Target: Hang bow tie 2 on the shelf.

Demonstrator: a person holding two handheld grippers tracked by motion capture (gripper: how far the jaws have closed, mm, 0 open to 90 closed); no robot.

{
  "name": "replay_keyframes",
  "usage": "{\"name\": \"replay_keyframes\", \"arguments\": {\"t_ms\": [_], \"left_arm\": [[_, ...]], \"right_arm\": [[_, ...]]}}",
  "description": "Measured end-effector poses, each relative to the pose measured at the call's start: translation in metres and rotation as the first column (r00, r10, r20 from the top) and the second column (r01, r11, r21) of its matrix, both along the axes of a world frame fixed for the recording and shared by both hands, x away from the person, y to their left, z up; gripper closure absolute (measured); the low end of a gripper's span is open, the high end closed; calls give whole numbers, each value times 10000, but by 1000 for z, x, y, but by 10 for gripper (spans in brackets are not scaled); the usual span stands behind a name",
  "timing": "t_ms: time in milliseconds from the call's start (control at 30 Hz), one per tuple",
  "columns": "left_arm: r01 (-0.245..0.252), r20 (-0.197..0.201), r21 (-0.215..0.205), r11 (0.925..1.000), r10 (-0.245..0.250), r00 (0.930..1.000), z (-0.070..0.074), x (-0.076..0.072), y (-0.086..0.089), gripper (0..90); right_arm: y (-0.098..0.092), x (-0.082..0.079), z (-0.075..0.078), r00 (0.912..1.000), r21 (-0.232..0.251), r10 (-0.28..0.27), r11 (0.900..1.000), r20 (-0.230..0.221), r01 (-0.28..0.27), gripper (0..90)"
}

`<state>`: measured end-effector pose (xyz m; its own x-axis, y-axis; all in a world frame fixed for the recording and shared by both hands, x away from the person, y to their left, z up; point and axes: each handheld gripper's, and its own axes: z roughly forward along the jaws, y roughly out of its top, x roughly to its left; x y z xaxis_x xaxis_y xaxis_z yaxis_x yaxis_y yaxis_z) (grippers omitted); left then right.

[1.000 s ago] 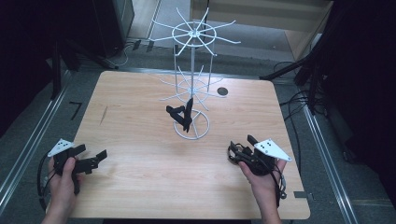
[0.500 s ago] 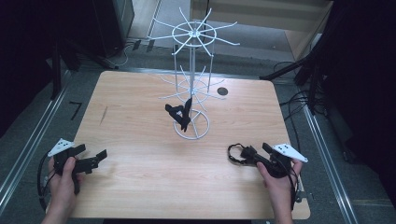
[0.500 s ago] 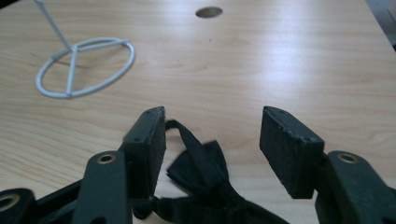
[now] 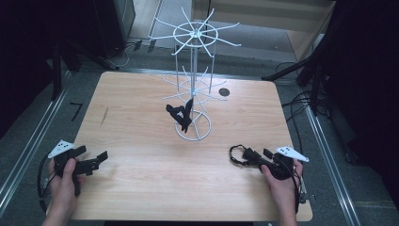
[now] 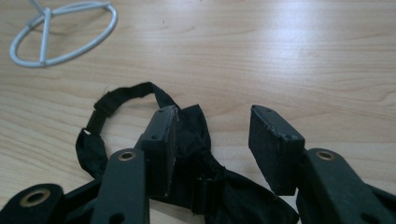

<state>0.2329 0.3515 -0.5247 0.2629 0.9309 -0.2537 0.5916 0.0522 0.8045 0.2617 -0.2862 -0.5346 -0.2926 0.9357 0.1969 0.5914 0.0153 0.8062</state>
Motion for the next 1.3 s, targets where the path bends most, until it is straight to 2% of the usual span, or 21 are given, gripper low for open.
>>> {"name": "replay_keyframes", "arguments": {"t_ms": [167,500,800,933,1000,1100,1300], "left_arm": [[-12,-7,0,10000,12,10000,0,0,0,0],[30,-24,-4,10000,-30,10000,0,0,0,0],[16,-38,-28,10000,-16,10000,0,0,0,0],[12,-40,-28,10000,-12,10000,0,0,0,0],[17,-43,-16,10000,-17,10000,0,0,0,0],[12,-38,-23,10000,-12,10000,0,0,0,0],[6,-40,-20,10000,-6,10000,0,0,0,0]], "right_arm": [[1,1,-4,9997,-346,53,9994,-234,-61,531],[3,2,-11,9948,-297,215,9993,-994,-246,592],[1,-1,-12,9927,-163,351,9992,-1158,-373,627],[5,-3,-11,9911,-352,594,9973,-1190,-640,660],[9,-4,-10,9917,-789,637,9942,-1114,-727,702],[14,-5,-10,9924,-1104,626,9911,-1063,-744,754],[20,-4,-9,9925,-1166,605,9905,-1062,-729,783]]}}
